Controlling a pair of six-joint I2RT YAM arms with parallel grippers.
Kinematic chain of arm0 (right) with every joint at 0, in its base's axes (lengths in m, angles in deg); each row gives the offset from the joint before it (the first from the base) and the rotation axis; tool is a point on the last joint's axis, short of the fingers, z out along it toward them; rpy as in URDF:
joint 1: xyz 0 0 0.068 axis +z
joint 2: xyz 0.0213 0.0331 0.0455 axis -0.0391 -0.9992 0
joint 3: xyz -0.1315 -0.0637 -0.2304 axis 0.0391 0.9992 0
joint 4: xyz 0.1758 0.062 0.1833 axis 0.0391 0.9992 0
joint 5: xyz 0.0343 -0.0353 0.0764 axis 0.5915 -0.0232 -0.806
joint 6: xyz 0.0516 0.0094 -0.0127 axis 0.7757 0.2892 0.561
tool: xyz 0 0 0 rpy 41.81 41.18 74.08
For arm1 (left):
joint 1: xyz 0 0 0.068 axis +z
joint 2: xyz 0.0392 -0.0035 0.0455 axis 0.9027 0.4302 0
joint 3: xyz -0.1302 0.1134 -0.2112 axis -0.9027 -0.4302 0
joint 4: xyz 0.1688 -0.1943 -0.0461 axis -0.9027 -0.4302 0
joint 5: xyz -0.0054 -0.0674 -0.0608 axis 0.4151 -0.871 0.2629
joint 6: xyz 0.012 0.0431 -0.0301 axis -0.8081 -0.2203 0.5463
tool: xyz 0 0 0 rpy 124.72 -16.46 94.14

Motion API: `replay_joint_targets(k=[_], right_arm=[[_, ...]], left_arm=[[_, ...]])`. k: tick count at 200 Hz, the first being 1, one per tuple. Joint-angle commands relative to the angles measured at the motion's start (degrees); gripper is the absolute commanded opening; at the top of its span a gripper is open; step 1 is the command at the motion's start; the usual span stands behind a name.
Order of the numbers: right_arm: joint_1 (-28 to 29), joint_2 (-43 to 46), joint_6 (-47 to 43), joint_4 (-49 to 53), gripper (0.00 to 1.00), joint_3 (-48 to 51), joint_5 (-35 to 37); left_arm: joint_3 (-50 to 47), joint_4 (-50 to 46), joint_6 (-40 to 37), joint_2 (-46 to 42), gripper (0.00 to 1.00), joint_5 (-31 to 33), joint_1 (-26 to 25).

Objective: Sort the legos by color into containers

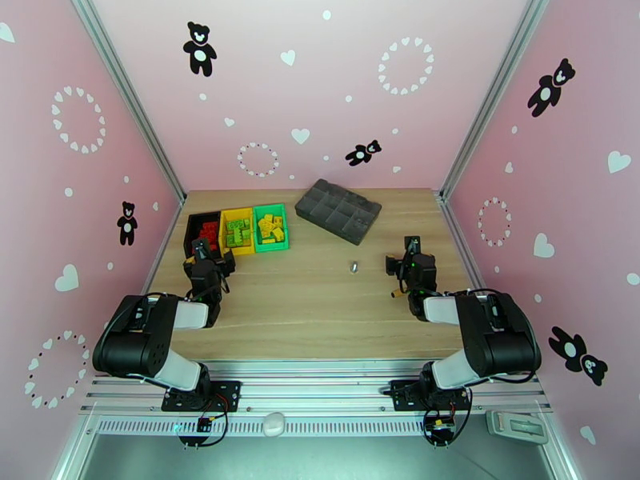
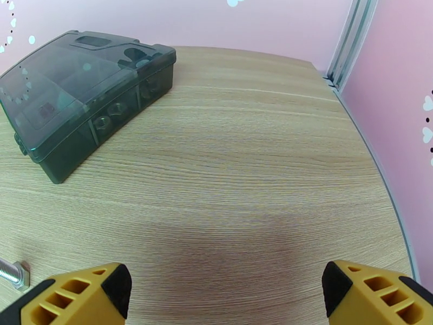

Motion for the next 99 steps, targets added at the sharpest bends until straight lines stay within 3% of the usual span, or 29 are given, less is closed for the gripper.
replay_joint_targets(k=[1, 74, 99], right_arm=[[0.0, -0.3, 0.1, -0.3, 0.99, -1.0, -0.6], [-0.1, -0.4, 0.0, -0.1, 0.99, -1.1, -0.7], [-0.5, -1.4, -0.6, 1.9, 0.99, -2.7, -4.2]], left_arm=[[1.0, -0.4, 0.5, -0.2, 0.98, -1.3, 0.4], [1.0, -0.5, 0.5, -0.2, 0.98, -1.3, 0.3], [1.2, -0.6, 0.5, -0.2, 0.98, -1.3, 0.3]])
